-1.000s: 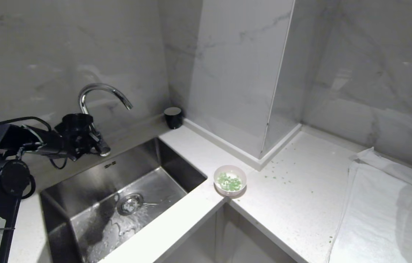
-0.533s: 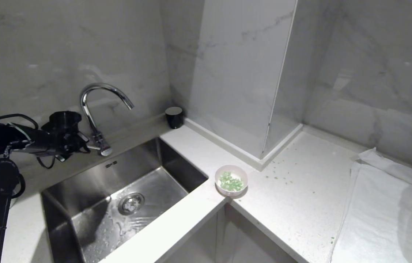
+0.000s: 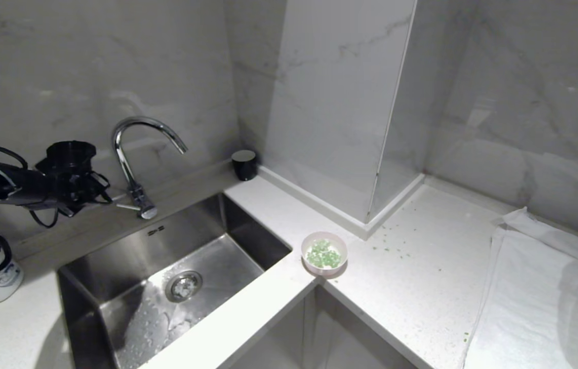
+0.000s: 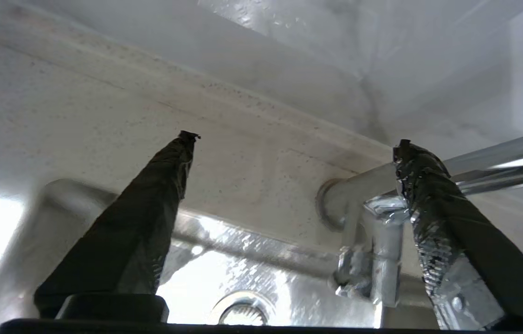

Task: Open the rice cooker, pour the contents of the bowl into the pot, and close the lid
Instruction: Turn off the tap, then pick up the bowl on the table

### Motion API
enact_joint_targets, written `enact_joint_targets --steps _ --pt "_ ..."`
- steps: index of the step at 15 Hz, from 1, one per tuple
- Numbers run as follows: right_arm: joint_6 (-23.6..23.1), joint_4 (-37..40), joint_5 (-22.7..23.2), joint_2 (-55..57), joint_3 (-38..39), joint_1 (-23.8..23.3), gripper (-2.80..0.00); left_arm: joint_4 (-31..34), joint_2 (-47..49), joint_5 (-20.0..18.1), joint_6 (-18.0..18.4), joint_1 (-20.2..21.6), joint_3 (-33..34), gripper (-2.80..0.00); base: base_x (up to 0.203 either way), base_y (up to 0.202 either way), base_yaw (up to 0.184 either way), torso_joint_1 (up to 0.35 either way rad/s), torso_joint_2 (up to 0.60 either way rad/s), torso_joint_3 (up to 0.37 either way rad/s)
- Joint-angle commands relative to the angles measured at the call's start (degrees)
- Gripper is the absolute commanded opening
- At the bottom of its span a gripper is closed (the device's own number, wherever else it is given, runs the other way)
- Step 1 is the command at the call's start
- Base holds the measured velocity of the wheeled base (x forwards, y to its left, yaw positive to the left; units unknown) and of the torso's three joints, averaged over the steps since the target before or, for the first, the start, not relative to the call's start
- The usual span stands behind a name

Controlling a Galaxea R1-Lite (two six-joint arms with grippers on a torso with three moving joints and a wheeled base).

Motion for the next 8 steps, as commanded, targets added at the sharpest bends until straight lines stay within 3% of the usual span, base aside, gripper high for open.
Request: enact_joint_targets --steps 1,8 --pt "0.0 0.0 0.0 0.1 0.1 0.0 -2.8 0.3 -6.2 -1.8 -0.3 -0.1 5.6 0.0 0.0 0.0 0.0 0.0 0.0 0.0" --pt "0.0 0.0 0.0 0.1 0.1 0.0 -2.8 0.2 -28.5 -15.3 0.8 -6.9 33.7 0.0 0.0 0.0 0.0 0.0 0.0 0.0"
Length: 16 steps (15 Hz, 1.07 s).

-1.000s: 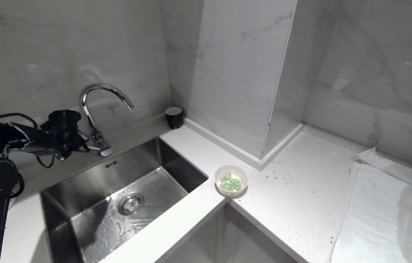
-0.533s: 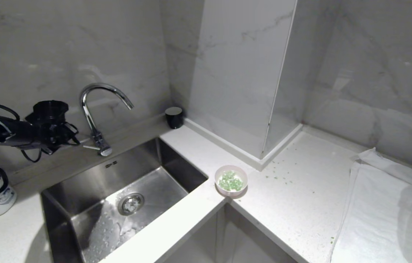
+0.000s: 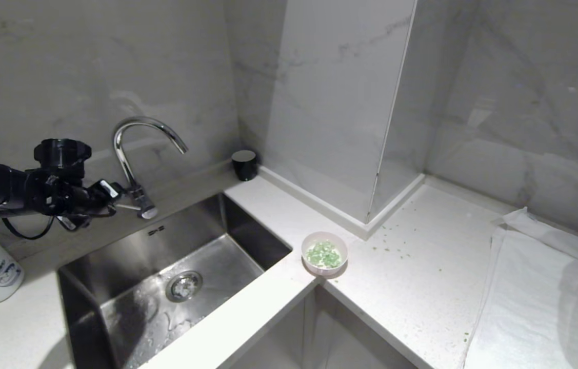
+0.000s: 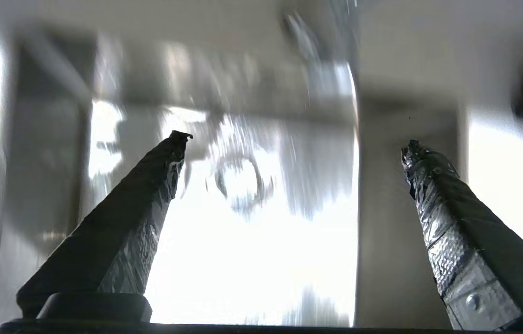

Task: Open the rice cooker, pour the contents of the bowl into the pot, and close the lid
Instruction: Pick up the bowl on the table

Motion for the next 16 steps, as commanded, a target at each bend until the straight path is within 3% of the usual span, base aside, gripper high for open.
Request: enact_joint_targets --steps 1,6,9,12,14,16 --pt "0.0 0.0 0.0 0.1 0.1 0.0 -2.8 -0.2 -11.2 -2.6 0.9 -3.8 9.1 0.0 0.0 0.0 0.0 0.0 0.0 0.0" --pt "0.0 0.0 0.0 0.1 0.1 0.0 -2.8 -3.4 -25.0 -5.4 6.1 -17.0 20.6 0.0 0.0 0.0 0.0 0.0 0.0 0.0" --pt "0.0 0.0 0.0 0.1 0.1 0.0 -2.8 -7.7 -33.3 -5.8 9.3 -21.7 24.8 0.0 0.0 0.0 0.0 0.0 0.0 0.0" --pt "0.0 0.0 0.0 0.1 0.1 0.0 -2.8 -9.8 -42.7 -5.3 19.3 -26.7 29.8 0.0 0.0 0.0 0.0 0.0 0.0 0.0" --pt "0.0 0.0 0.0 0.1 0.1 0.0 -2.8 -9.9 -48.3 -3.3 24.6 -28.9 31.5 0.0 0.0 0.0 0.0 0.0 0.0 0.0" --pt "0.0 0.0 0.0 0.1 0.1 0.0 -2.8 -9.8 -51.5 3.2 26.6 -29.8 32.0 0.0 0.0 0.0 0.0 0.0 0.0 0.0"
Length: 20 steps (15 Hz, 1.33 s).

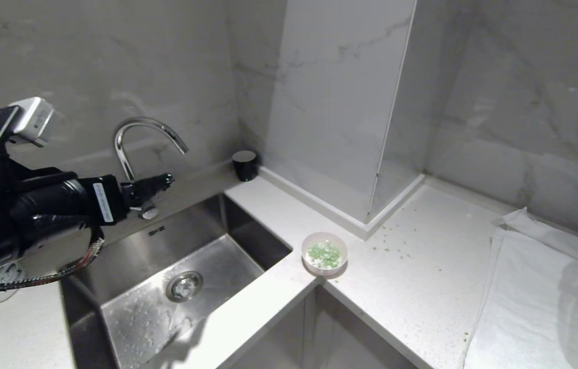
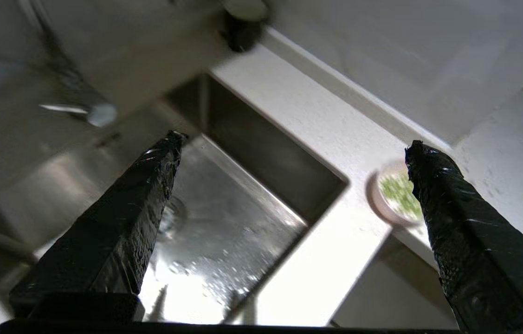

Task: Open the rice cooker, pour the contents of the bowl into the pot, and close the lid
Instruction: Pick up the bowl on the table

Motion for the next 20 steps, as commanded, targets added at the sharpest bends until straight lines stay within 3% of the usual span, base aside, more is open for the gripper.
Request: enact_joint_targets --steps 1,4,8,12,16,20 --pt "0.0 0.0 0.0 0.1 0.1 0.0 -2.8 -0.1 -6.3 5.8 0.8 -0.8 0.9 0.0 0.0 0.0 0.0 0.0 0.0 0.0" --pt "0.0 0.0 0.0 0.1 0.1 0.0 -2.8 -0.1 -9.1 8.9 1.4 2.1 1.9 0.0 0.0 0.0 0.0 0.0 0.0 0.0" --pt "0.0 0.0 0.0 0.1 0.1 0.0 -2.8 -0.7 -12.4 9.2 4.5 3.9 4.2 0.0 0.0 0.0 0.0 0.0 0.0 0.0" --pt "0.0 0.0 0.0 0.1 0.1 0.0 -2.8 -0.7 -19.4 9.7 6.6 9.2 7.2 0.0 0.0 0.0 0.0 0.0 0.0 0.0" --pt "0.0 0.0 0.0 0.1 0.1 0.0 -2.8 -0.6 -28.8 9.4 10.4 11.2 12.1 0.0 0.0 0.0 0.0 0.0 0.0 0.0" --pt "0.0 0.0 0.0 0.1 0.1 0.0 -2.8 -0.4 -35.7 8.5 11.2 12.1 17.0 0.0 0.0 0.0 0.0 0.0 0.0 0.0"
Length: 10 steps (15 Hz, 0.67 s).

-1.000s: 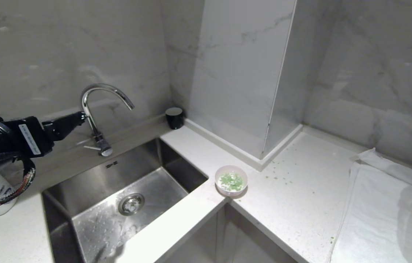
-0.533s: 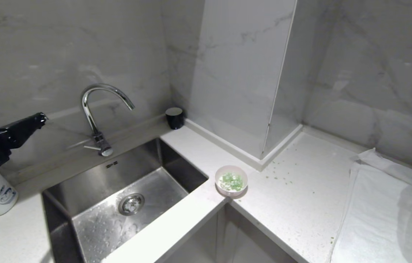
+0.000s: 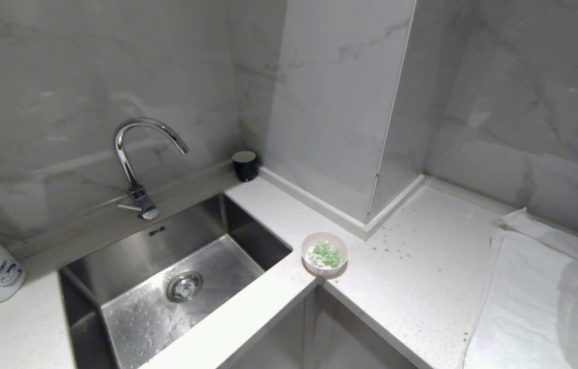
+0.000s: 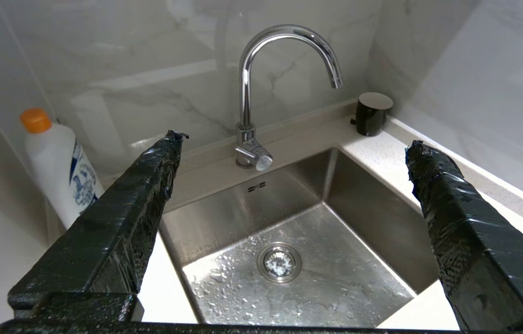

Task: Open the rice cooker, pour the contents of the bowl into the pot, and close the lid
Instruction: Pick up the bowl on the table

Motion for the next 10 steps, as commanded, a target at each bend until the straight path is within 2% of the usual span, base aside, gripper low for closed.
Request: enact_joint_targets --steps 1,4,8,10 --pt "0.0 0.0 0.0 0.1 0.1 0.0 -2.8 0.2 -6.4 -0.6 1.3 1.1 3.0 0.0 0.0 0.0 0.0 0.0 0.0 0.0" --pt "0.0 0.0 0.0 0.1 0.1 0.0 -2.8 0.4 -13.4 -6.8 5.9 8.8 7.2 0.0 0.0 0.0 0.0 0.0 0.0 0.0" --pt "0.0 0.0 0.0 0.1 0.1 0.0 -2.8 2.5 -22.0 -20.1 7.8 19.3 8.4 0.0 0.0 0.0 0.0 0.0 0.0 0.0" --pt "0.0 0.0 0.0 0.1 0.1 0.0 -2.8 3.3 -24.5 -27.2 8.1 22.1 9.0 0.0 0.0 0.0 0.0 0.0 0.0 0.0"
